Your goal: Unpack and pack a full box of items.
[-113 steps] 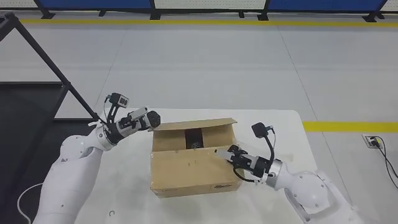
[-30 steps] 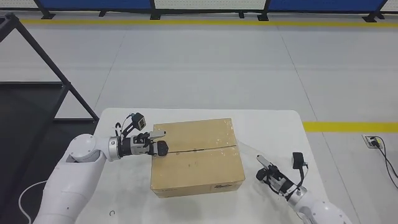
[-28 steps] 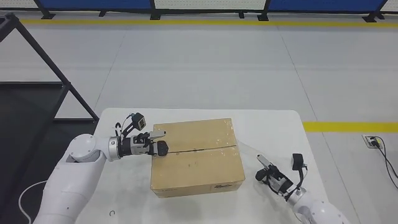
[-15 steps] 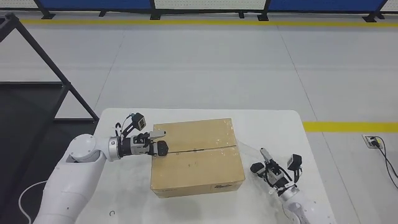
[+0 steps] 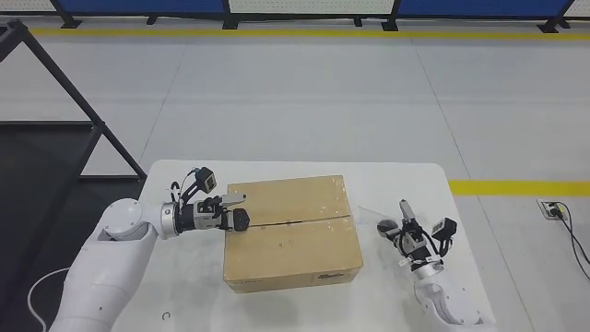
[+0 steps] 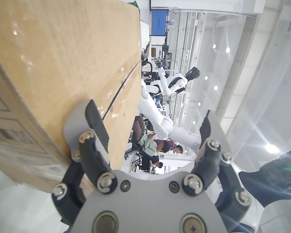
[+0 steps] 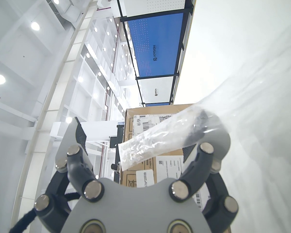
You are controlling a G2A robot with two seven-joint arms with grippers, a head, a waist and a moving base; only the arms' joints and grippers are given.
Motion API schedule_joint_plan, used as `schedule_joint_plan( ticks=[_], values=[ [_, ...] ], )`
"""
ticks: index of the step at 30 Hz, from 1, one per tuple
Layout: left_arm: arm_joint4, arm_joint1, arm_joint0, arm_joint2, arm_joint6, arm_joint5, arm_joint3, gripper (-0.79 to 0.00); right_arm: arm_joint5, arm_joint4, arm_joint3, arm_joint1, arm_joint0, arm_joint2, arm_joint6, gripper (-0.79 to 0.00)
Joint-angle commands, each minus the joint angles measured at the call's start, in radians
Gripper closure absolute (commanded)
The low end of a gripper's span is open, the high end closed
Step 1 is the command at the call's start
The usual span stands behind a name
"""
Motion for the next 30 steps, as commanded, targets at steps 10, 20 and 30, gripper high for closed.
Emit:
schedule_joint_plan(
  ticks=[10, 20, 30],
  values=[
    [0.000, 0.000, 0.000, 0.000, 0.000, 0.000, 0.000, -0.785, -0.007, -0.046, -0.061, 0.001, -0.002, 0.066, -0.053, -0.785],
    [0.000, 0.000, 0.000, 0.000, 0.000, 0.000, 0.000, -0.785, 0.057, -0.045, -0.178, 0.012, -0.073, 0.160, -0.111, -0.785],
    [0.000, 0.000, 0.000, 0.000, 0.000, 0.000, 0.000, -0.785, 0.111, -0.080, -0.283, 0.021, -0.151, 0.239, -0.137, -0.785]
  ],
)
